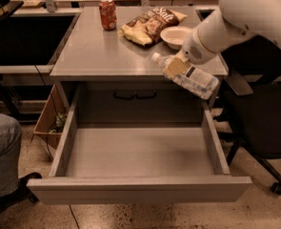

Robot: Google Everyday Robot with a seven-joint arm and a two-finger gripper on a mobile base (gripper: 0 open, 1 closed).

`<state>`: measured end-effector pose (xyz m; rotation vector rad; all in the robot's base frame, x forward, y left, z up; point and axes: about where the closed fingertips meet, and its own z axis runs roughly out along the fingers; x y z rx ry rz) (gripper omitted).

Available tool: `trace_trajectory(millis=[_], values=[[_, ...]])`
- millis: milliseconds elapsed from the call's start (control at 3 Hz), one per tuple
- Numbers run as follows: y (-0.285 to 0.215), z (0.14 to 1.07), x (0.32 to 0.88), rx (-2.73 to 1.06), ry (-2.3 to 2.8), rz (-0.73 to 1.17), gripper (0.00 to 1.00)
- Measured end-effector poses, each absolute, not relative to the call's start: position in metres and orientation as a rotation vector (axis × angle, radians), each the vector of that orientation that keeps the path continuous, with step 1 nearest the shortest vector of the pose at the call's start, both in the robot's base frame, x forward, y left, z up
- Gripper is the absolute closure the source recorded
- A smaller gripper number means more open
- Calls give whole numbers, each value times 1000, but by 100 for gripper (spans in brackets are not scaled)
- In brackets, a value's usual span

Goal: Pick blue plastic bottle from top drawer and place on counter

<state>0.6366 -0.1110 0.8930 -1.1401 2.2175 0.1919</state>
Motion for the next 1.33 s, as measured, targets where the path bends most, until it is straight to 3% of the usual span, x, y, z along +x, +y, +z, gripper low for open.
trace_trajectory(millis=[1000,1333], values=[[-22,912,738,-1342,2052,243,100],[8,894,756,-1403,2020,296,86]])
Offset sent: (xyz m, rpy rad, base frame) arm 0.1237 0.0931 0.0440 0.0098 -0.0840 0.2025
